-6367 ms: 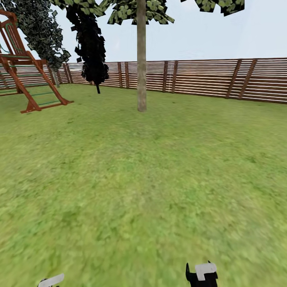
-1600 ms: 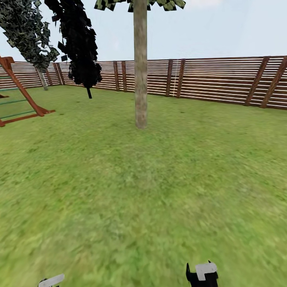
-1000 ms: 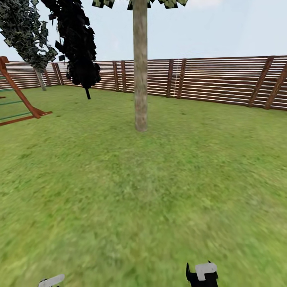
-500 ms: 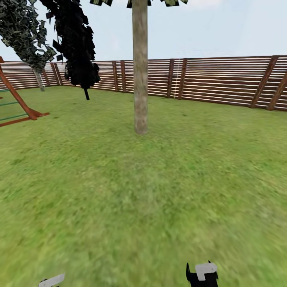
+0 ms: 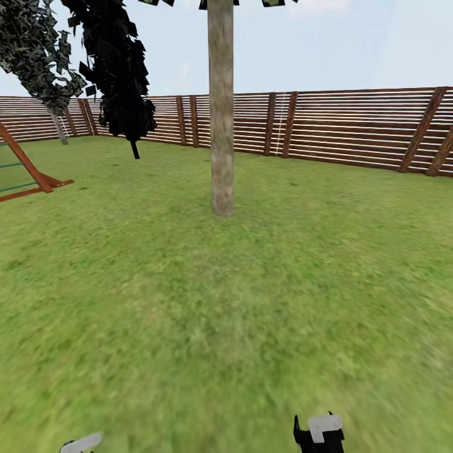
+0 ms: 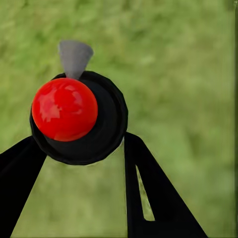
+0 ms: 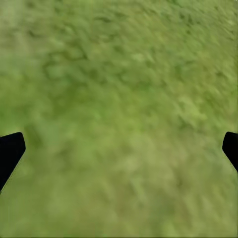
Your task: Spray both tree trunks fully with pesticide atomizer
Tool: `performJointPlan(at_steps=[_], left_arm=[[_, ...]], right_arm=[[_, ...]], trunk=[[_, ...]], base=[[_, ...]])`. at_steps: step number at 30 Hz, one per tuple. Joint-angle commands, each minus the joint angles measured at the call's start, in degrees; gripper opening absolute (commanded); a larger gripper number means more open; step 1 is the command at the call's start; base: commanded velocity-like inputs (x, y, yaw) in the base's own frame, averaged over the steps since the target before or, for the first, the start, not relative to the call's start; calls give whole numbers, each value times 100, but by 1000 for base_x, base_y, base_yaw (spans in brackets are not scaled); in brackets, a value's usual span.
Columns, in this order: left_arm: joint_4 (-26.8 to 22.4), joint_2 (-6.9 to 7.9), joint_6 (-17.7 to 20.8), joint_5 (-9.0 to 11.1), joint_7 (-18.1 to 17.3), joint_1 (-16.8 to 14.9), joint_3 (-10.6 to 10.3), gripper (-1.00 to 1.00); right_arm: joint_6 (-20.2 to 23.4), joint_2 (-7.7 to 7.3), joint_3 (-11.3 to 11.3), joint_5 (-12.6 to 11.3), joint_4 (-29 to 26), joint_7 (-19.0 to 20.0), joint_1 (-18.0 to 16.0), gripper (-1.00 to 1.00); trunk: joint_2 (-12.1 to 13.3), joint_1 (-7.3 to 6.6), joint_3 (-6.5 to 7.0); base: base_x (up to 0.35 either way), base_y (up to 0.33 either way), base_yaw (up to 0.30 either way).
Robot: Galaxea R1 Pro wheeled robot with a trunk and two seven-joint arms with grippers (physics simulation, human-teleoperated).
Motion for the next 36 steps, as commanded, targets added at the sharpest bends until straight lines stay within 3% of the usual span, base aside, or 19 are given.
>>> performJointPlan(at_steps=[1, 36], left_arm=[[4, 0, -25, 59, -11, -3, -13, -100], [4, 0, -23, 59, -11, -3, -13, -100]], right_arm=[[9, 1, 45, 19, 9, -60, -4, 100], [9, 1, 45, 19, 11, -60, -4, 100]], trunk=[[-2, 3, -5], [-2, 3, -5]], base=[[345, 0, 0], [345, 0, 0]])
